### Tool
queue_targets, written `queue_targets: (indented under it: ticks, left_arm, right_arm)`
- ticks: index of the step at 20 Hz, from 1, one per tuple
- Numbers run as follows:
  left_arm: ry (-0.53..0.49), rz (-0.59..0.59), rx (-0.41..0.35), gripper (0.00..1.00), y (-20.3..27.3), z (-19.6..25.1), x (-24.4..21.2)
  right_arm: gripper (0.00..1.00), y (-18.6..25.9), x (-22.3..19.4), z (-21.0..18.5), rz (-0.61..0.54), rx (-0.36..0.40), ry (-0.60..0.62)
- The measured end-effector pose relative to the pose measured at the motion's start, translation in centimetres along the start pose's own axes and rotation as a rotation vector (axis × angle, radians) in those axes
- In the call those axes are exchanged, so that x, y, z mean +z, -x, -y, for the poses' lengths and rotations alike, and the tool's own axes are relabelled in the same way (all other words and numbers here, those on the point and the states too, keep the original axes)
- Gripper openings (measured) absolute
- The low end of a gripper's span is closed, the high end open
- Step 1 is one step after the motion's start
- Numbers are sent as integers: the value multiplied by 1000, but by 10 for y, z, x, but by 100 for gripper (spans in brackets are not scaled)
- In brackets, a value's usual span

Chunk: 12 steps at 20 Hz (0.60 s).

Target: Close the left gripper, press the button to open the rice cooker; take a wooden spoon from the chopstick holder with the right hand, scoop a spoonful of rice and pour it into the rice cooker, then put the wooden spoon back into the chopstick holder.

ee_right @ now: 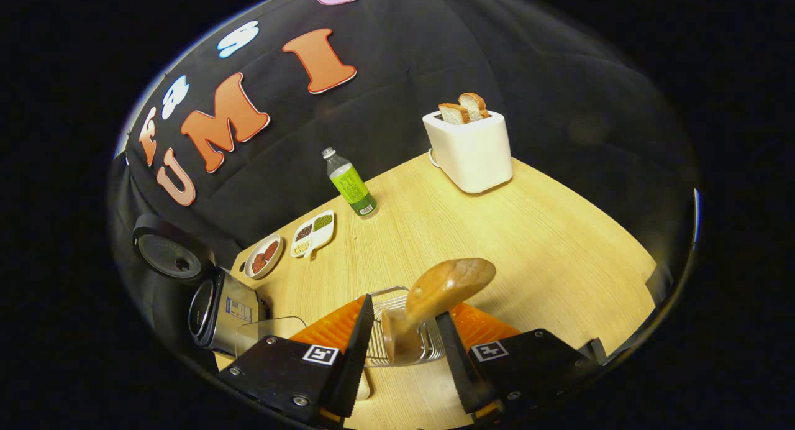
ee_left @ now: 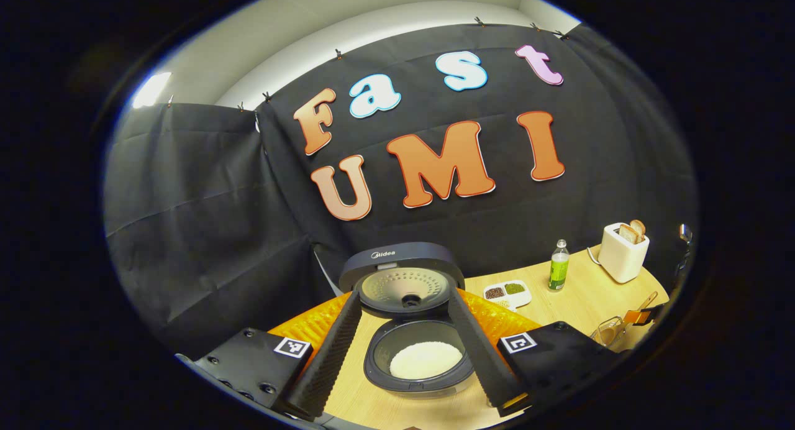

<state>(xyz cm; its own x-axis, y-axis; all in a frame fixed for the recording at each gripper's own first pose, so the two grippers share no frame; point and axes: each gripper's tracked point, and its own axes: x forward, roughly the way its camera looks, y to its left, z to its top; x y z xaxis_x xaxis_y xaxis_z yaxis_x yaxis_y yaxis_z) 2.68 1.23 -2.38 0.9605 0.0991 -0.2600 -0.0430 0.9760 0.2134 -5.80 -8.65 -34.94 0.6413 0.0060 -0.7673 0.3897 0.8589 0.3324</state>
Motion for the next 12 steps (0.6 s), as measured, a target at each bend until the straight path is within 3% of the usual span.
queue_targets:
  ticks: [1,3,5,6,8,9,12]
  left_arm:
    - [2,-8,5,100,2,-2,-1]
    - [-1,-17,15,96,7,-5,-5]
    - [-17,-25,23,91,8,-7,-7]
    - [-24,-27,23,89,8,-7,-7]
    - [-29,-29,14,94,8,-3,-7]
    - [-29,-30,7,98,8,-2,-9]
    - [-34,-30,-17,95,6,2,-9]
  right_arm:
    - [62,-4,1,-3,8,9,-8]
    - [58,-16,-1,6,25,-17,8]
    - [47,-24,-5,14,-7,-57,20]
    - [35,-28,-7,16,-16,-69,16]
    - [23,-31,-4,8,-5,-54,-2]
    - [22,-29,-4,6,-6,-48,-11]
    - [15,-28,-3,7,-7,-68,-23]
